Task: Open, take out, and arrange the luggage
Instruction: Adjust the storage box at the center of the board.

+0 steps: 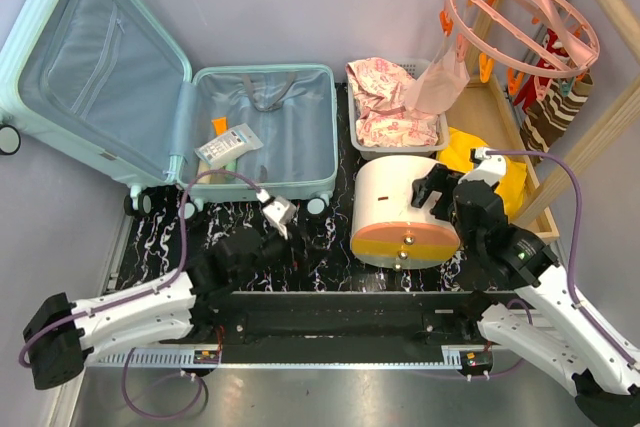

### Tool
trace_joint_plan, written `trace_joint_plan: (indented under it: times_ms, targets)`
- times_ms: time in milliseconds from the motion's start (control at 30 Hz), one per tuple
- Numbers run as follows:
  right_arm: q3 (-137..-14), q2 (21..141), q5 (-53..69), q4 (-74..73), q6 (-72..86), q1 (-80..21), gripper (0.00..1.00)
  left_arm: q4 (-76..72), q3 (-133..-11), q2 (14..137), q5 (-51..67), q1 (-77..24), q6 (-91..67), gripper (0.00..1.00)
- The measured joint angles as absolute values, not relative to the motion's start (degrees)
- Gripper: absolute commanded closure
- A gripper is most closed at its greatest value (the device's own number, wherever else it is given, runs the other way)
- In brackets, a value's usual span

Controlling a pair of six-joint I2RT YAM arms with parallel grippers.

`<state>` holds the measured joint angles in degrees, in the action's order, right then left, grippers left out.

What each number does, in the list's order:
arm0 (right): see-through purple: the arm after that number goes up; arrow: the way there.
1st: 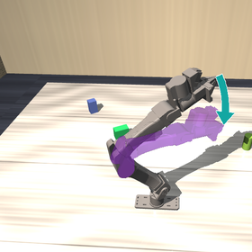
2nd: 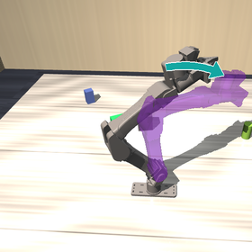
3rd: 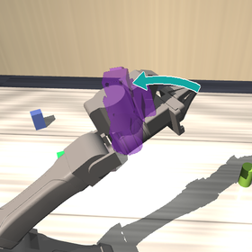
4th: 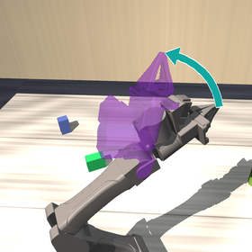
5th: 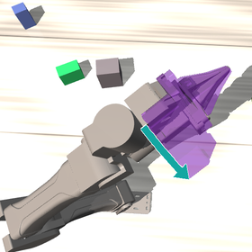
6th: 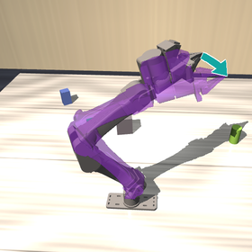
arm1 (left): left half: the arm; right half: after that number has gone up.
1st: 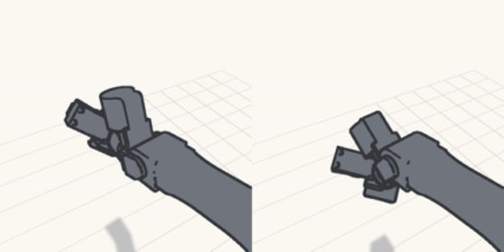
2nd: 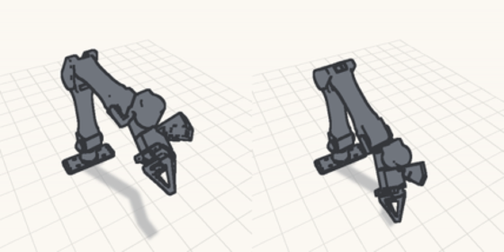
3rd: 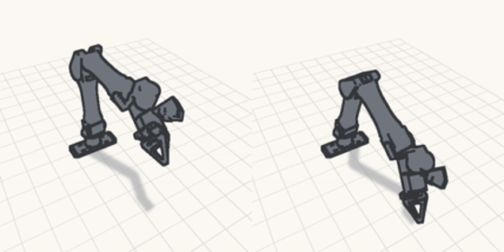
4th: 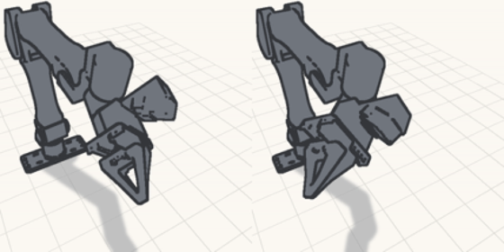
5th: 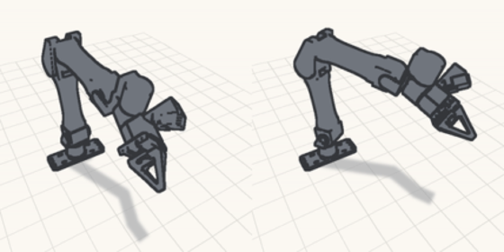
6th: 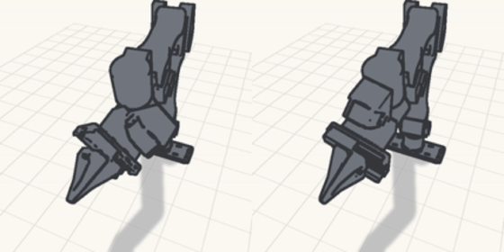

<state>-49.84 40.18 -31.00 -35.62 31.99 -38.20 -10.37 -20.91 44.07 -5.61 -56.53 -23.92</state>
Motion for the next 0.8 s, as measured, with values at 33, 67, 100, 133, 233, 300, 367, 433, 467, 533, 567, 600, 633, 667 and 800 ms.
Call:
trace_joint_plan:
  times_ms: [33, 67, 100, 133, 233, 300, 367, 433, 467, 533, 567, 600, 633, 667, 800]
  targets:
    - [-49.9, 40.4, -31.0, -35.6, 32.0, -38.2, 0.07, -11.0, -19.2, 44.5, -3.0, -57.0, -23.9, 0.01]
    - [-50.0, 40.6, -31.0, -35.5, 32.0, -38.2, 0.07, -11.9, -18.0, 45.5, -0.8, -57.3, -23.9, 0.01]
    - [-50.0, 40.8, -31.0, -35.3, 32.0, -38.2, 0.07, -13.1, -17.5, 47.2, 1.4, -57.5, -24.0, 0.01]
    - [-50.0, 40.8, -31.0, -35.2, 32.0, -38.2, 0.07, -14.5, -17.5, 49.4, 3.6, -57.6, -24.1, 0.01]
    - [-50.0, 40.9, -31.0, -35.2, 32.0, -38.2, 0.07, -20.6, -17.5, 55.6, 9.1, -58.0, -25.3, 0.01]
    - [-50.0, 40.8, -31.0, -35.2, 32.0, -38.2, 0.07, -25.1, -17.5, 59.1, 12.0, -58.2, -26.1, 0.01]
    - [-50.0, 40.7, -31.0, -35.2, 32.0, -38.2, 0.08, -29.0, -17.7, 62.5, 14.2, -58.3, -27.0, 0.01]
    - [-49.8, 40.4, -30.9, -35.2, 32.1, -38.2, 0.08, -31.9, -18.5, 65.9, 15.3, -58.5, -27.5, 0.01]
    - [-49.6, 40.2, -30.8, -35.1, 32.2, -38.2, 0.08, -33.3, -18.8, 67.4, 15.3, -58.6, -27.9, 0.01]
    - [-49.3, 39.9, -30.9, -34.8, 32.2, -38.2, 0.08, -35.7, -19.3, 69.3, 14.9, -58.7, -28.7, 0.01]
    - [-49.1, 39.7, -30.8, -34.7, 32.3, -38.2, 0.08, -36.2, -19.7, 69.9, 14.3, -58.7, -29.0, 0.01]
    - [-48.9, 39.5, -30.8, -34.5, 32.2, -38.2, 0.08, -36.3, -20.4, 70.3, 13.6, -58.8, -29.3, 0.01]
    - [-48.8, 39.4, -30.9, -34.4, 32.3, -38.2, 0.08, -36.2, -21.1, 70.7, 12.9, -58.8, -29.6, 0.01]
    - [-48.6, 39.4, -30.9, -34.2, 32.3, -38.2, 0.08, -36.1, -22.3, 71.1, 11.8, -58.8, -29.7, 0.01]
    - [-48.5, 39.3, -31.0, -34.0, 32.3, -38.2, 0.09, -34.5, -27.4, 72.2, 6.3, -58.8, -30.0, 0.01]
